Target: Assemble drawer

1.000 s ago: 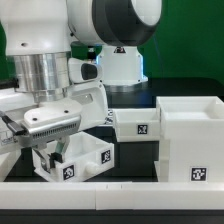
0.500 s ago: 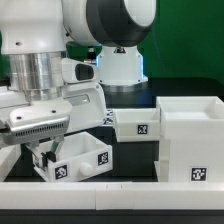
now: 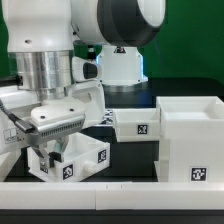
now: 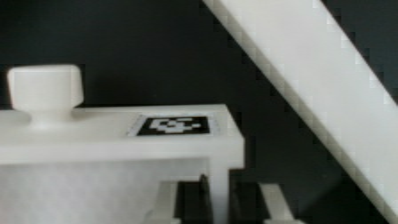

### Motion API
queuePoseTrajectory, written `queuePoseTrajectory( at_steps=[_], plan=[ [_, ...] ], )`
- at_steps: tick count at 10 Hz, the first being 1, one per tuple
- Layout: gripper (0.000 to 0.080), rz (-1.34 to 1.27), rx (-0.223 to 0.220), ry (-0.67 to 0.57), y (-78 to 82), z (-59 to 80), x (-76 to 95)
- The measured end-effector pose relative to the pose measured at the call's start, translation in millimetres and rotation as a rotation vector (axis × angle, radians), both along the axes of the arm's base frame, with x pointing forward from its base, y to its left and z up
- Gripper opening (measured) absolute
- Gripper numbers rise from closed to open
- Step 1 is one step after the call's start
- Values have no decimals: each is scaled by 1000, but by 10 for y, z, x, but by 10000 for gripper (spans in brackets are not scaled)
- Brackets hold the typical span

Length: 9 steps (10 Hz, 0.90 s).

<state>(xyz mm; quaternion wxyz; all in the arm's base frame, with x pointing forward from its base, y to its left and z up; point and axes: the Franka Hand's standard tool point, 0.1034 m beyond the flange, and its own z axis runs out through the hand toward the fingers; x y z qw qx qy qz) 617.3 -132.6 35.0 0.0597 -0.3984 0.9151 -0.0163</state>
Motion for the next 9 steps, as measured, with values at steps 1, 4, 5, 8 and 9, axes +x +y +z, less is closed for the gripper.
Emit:
queuePoseTrajectory(
  at_steps=[1,4,5,8,9],
  plan=[
    [35,-1,0,0,-4,-1,-1],
    [35,134,-44,17,115,66,48],
    [35,219,-69,13,222,108,95],
    [35,139,-63,3,332,113,132],
    [35,64,-55,4,332,103,127]
  ],
)
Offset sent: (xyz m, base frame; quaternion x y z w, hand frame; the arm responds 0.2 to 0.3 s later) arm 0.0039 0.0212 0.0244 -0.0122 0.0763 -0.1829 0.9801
